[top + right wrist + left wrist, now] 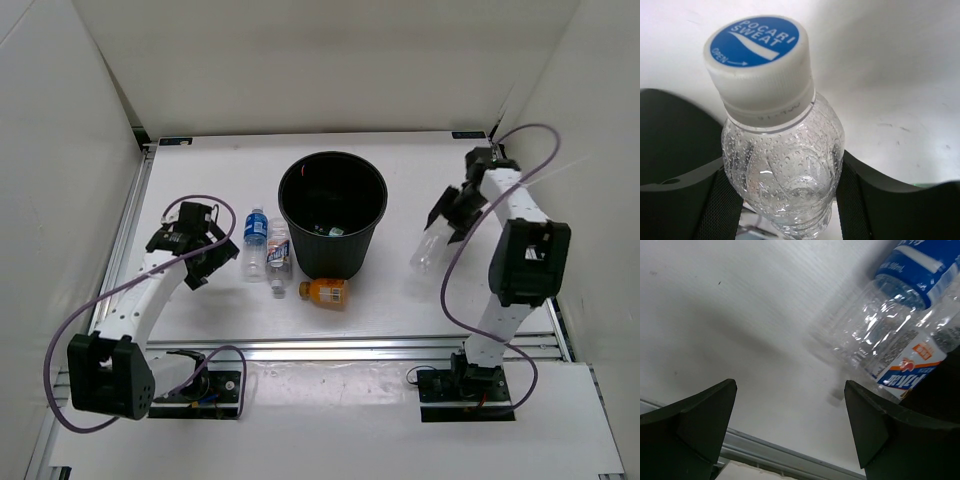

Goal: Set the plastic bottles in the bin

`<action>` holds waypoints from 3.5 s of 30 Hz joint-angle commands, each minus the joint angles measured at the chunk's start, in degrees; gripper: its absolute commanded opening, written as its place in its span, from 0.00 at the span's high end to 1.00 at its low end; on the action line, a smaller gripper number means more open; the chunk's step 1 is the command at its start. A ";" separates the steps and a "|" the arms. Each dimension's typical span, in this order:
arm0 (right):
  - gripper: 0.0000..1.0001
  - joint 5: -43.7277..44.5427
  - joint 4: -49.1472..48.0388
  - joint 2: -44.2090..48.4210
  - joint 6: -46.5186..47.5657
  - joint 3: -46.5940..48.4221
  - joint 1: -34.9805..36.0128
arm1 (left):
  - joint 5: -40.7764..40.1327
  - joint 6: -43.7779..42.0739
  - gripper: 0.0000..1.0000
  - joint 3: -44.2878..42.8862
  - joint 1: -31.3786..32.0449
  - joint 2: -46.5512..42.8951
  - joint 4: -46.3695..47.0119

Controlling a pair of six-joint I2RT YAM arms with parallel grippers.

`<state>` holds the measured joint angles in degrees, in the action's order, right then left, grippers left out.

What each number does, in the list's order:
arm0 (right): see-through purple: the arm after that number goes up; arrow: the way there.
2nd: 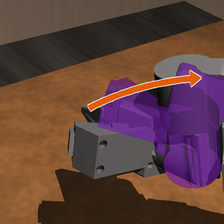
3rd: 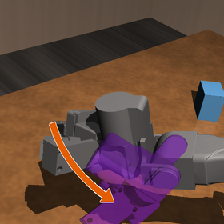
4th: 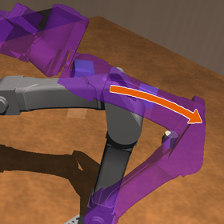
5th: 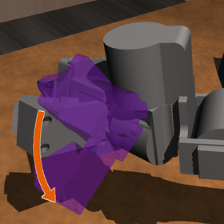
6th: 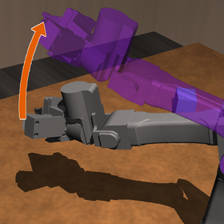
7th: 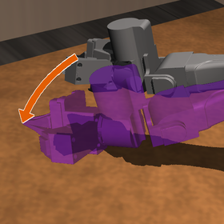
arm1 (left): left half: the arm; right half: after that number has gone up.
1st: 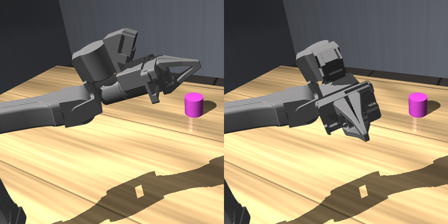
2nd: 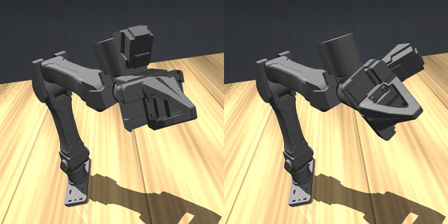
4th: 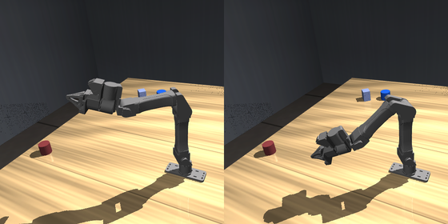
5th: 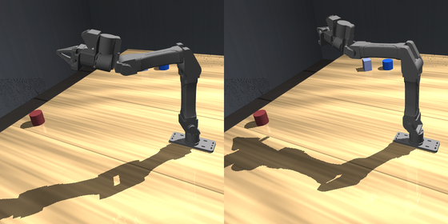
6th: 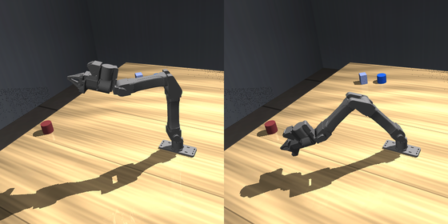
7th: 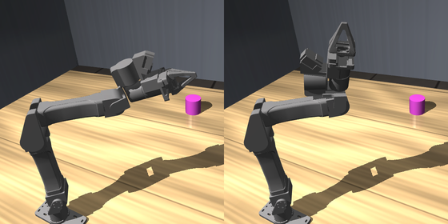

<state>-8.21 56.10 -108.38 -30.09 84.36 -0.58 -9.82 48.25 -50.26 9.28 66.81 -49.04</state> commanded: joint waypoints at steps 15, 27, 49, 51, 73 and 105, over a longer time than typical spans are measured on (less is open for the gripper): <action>0.62 -23.87 -11.10 5.11 -7.98 51.06 6.44 | 8.95 -6.24 0.00 -13.72 0.92 13.69 5.62; 0.00 -25.19 -6.61 7.02 0.55 45.91 12.90 | 7.80 -8.78 0.00 -21.81 2.67 23.54 6.15; 0.00 -31.25 -2.39 14.25 2.66 37.29 6.03 | 8.07 -11.51 0.46 -21.20 3.82 37.87 9.40; 0.00 -31.26 -2.39 14.25 2.66 37.28 6.03 | 8.07 -11.51 0.47 -21.20 3.82 36.83 9.40; 0.00 -33.01 -3.45 12.66 0.47 32.71 6.03 | -0.55 -4.99 0.55 -55.02 15.23 19.67 3.59; 0.00 -30.46 -5.65 17.85 0.47 23.48 6.03 | 1.97 -11.15 0.00 -17.96 8.22 9.30 12.87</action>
<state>-37.58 52.10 -90.45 -29.67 105.47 5.52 -16.78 38.33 -72.79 19.68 76.01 -41.85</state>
